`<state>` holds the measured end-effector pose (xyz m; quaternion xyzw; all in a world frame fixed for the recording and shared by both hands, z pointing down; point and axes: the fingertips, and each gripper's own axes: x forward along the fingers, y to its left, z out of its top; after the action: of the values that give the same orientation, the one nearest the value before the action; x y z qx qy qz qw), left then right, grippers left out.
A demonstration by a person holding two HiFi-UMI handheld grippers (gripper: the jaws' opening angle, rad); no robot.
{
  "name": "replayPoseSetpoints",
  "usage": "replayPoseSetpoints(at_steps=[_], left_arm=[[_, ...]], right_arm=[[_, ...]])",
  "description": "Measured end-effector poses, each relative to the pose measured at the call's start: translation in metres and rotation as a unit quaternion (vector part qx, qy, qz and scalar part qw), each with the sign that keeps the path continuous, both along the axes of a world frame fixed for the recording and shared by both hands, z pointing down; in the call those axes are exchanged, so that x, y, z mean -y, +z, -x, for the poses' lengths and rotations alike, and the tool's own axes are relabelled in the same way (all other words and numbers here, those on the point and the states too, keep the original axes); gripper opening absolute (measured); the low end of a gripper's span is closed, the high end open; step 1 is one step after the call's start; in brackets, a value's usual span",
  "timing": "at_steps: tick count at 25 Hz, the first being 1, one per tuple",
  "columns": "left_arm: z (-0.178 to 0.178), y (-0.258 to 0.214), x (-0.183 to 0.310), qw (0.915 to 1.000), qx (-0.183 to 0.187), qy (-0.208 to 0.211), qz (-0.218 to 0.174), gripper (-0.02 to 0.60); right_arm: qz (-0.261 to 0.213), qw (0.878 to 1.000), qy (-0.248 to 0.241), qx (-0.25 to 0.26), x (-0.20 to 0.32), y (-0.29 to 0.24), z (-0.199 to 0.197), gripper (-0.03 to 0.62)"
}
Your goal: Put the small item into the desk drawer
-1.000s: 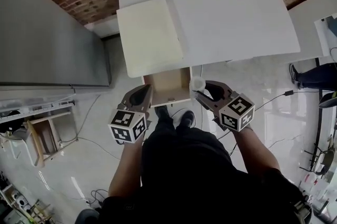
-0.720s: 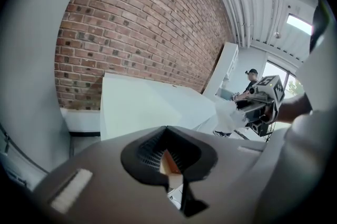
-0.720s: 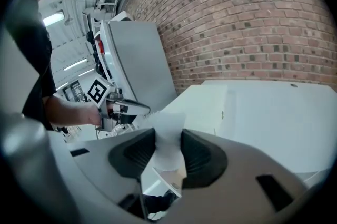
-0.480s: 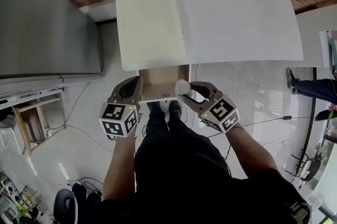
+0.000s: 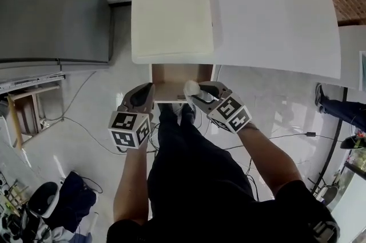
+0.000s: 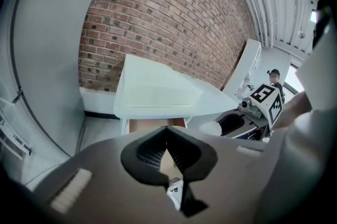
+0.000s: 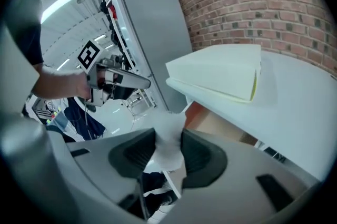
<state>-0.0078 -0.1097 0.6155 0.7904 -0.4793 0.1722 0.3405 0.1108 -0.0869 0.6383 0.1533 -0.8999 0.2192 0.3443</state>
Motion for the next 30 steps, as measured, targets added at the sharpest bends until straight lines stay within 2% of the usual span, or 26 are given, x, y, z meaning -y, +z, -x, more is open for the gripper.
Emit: replayPoseSetpoints(at_steps=[9, 13, 18, 22, 30], left_arm=[[0.005, 0.052, -0.015, 0.9994, -0.009, -0.014, 0.032, 0.012], [0.007, 0.071, -0.014, 0.9990, -0.015, -0.015, 0.040, 0.011], [0.007, 0.087, -0.008, 0.9987, -0.015, -0.002, 0.049, 0.011], [0.008, 0.093, -0.004, 0.9986, -0.008, 0.006, 0.051, 0.012], [0.020, 0.101, -0.012, 0.9983, 0.001, 0.013, 0.057, 0.012]], right_arm=[[0.006, 0.994, -0.079, -0.077, -0.002, 0.080, 0.015, 0.145], [0.026, 0.991, -0.084, -0.097, 0.001, 0.116, 0.021, 0.144], [0.061, 0.991, -0.057, -0.106, 0.016, 0.158, 0.031, 0.145], [0.097, 0.989, -0.001, -0.109, 0.038, 0.186, 0.035, 0.144], [0.152, 0.975, 0.078, -0.144, 0.046, 0.232, 0.038, 0.146]])
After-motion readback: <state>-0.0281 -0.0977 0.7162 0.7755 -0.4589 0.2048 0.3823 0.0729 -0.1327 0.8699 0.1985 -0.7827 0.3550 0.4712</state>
